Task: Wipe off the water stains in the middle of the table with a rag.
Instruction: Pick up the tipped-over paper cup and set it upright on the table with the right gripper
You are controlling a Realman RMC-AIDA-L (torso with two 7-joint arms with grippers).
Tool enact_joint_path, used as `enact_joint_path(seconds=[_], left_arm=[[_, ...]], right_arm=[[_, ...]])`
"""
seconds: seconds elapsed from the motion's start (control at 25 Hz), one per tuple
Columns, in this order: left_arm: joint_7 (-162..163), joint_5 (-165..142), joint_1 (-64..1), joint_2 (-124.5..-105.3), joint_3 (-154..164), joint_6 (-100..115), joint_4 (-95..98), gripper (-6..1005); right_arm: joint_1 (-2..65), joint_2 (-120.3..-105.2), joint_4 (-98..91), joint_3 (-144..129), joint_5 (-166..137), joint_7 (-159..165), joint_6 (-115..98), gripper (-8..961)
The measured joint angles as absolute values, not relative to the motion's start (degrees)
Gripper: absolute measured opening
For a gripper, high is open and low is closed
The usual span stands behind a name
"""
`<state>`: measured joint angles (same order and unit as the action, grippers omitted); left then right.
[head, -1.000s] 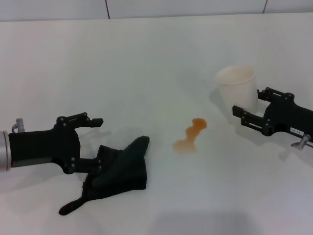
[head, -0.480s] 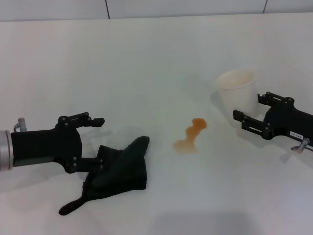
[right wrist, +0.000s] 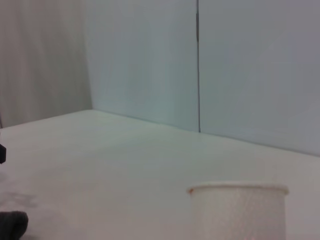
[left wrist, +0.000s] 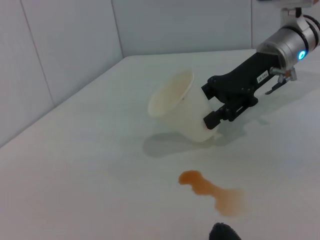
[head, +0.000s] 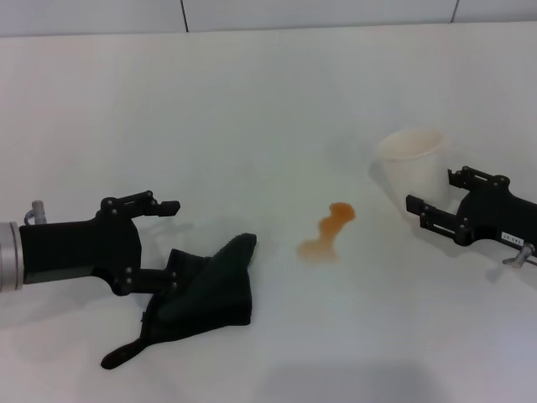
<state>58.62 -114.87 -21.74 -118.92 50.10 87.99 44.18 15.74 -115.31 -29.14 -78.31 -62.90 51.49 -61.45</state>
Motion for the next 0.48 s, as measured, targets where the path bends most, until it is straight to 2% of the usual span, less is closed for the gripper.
enact_joint_path(seconds=[0.48], left_arm=[[58.62, -114.87, -21.80, -118.91, 50.10, 87.98, 44.21, 817]], right_arm=[[15.37, -115.31, -28.71, -78.30, -62.74, 51.91, -62.69, 654]])
